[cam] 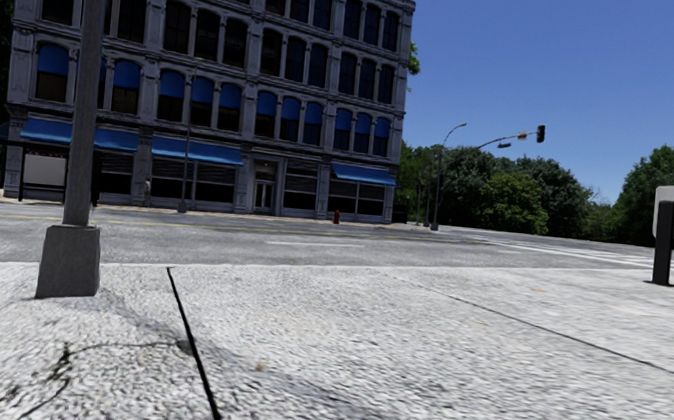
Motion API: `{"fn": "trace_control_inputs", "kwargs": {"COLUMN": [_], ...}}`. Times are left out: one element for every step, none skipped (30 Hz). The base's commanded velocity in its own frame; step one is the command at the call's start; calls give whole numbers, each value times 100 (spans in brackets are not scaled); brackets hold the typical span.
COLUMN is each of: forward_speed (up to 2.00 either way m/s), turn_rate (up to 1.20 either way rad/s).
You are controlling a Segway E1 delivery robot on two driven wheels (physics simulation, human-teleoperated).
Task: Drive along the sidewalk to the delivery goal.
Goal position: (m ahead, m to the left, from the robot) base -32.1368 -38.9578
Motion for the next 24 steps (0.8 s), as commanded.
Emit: {"fn": "trace_control_inputs", "kwargs": {"forward_speed": [183, 183, 183, 183, 183, 183, 183, 183, 182, 182, 169, 159, 154, 154, 154, 153, 153, 153, 153, 153, 151, 151, 151, 148], "turn_rate": [-24, -24, -26, -28, -40, -40, -50, -52, -53, -53, -53, -53, -53, -53, -53, -53, -53, -53, -53, -53, -53, -53, -53, -53]}}
